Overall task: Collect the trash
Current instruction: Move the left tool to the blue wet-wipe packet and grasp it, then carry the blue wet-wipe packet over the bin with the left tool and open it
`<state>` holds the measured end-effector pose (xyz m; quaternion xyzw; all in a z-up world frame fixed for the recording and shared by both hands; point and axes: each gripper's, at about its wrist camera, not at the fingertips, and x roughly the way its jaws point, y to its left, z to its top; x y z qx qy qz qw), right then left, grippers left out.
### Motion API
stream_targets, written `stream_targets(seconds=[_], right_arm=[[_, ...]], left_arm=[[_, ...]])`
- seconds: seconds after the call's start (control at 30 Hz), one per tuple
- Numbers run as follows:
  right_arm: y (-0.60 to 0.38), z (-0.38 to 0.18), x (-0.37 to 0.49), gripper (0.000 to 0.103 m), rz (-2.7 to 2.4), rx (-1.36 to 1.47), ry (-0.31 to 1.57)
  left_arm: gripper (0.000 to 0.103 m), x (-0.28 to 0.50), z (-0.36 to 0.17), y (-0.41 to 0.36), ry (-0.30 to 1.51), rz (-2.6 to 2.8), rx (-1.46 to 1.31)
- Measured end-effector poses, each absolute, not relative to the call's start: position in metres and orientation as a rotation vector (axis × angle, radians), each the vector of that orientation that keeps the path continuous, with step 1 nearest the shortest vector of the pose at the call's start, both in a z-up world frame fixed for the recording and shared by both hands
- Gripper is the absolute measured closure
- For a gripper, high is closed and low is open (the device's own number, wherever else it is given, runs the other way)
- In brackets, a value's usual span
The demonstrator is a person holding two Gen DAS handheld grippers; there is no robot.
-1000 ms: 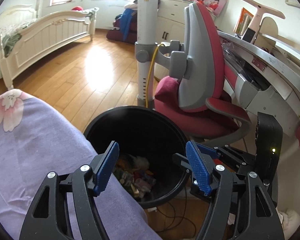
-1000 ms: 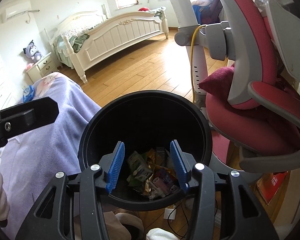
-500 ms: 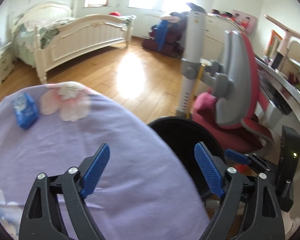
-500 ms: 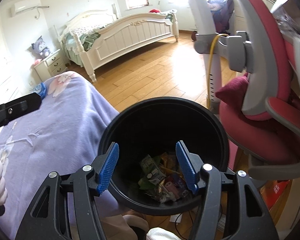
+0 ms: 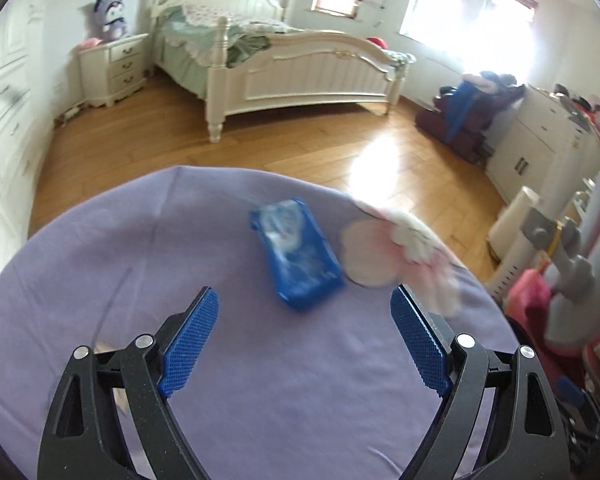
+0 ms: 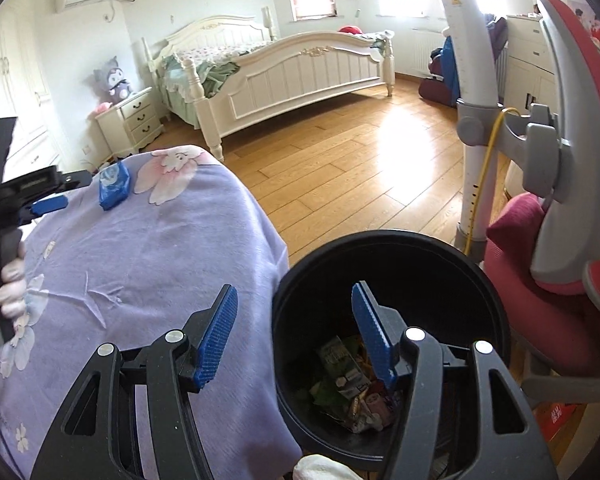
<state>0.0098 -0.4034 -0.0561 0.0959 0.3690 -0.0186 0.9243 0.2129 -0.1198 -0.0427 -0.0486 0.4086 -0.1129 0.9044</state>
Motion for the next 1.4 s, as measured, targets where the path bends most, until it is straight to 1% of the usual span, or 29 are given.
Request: stream_targets(seconds=[0.13, 0.3, 0.33, 0.37, 0.4, 0.43, 0.47, 0.5, 0.53, 0.63, 0.8, 1.03, 1.2, 1.4], right_arm=[[-0.395, -0.056, 0.017, 0.043, -0.027, 0.186, 0.76], [-0.393, -0.06, 0.02, 0.043, -0.03, 0.184, 0.773], [-0.393, -0.061, 0.02, 0.043, -0.03, 0.183, 0.773], [-0.393, -0.061, 0.019, 0.043, -0.032, 0.183, 0.772], [-0.393, -0.061, 0.019, 0.043, -0.033, 0.183, 0.772], [-0.393, -0.062, 0.018, 0.043, -0.034, 0.184, 0.773], [-0.393, -0.063, 0.017, 0.043, -0.035, 0.184, 0.773], [-0.393, -0.063, 0.016, 0.043, -0.036, 0.184, 0.772], [-0.394, -0.063, 0.016, 0.043, -0.036, 0.185, 0.772], [-0.393, -0.062, 0.011, 0.043, -0.034, 0.191, 0.765], [-0.397, -0.056, 0.0, 0.043, -0.038, 0.204, 0.739], [-0.409, -0.045, -0.025, 0.043, -0.069, 0.22, 0.689], [-0.426, -0.043, -0.043, 0.043, -0.113, 0.241, 0.67], [-0.447, -0.049, -0.059, 0.043, -0.162, 0.268, 0.677]], left_arm=[[0.016, 0.249, -0.053, -0.116, 0.871, -0.218, -0.084], [0.016, 0.274, -0.06, -0.126, 0.873, -0.238, -0.061], [0.018, 0.278, -0.062, -0.129, 0.87, -0.229, -0.049], [0.022, 0.281, -0.064, -0.132, 0.865, -0.216, -0.034], [0.04, 0.282, -0.067, -0.135, 0.87, -0.213, -0.021], [0.054, 0.283, -0.07, -0.138, 0.884, -0.22, -0.015], [0.062, 0.283, -0.069, -0.14, 0.88, -0.234, -0.016], [0.065, 0.281, -0.069, -0.141, 0.871, -0.244, -0.007], [0.076, 0.277, -0.067, -0.145, 0.859, -0.258, 0.017], [0.085, 0.26, -0.064, -0.154, 0.837, -0.303, 0.045], [0.086, 0.208, -0.047, -0.174, 0.787, -0.409, 0.056], [0.086, 0.122, -0.013, -0.224, 0.729, -0.595, 0.046], [0.086, 0.086, -0.009, -0.266, 0.736, -0.702, 0.055], [0.086, 0.058, -0.02, -0.309, 0.774, -0.79, 0.084]])
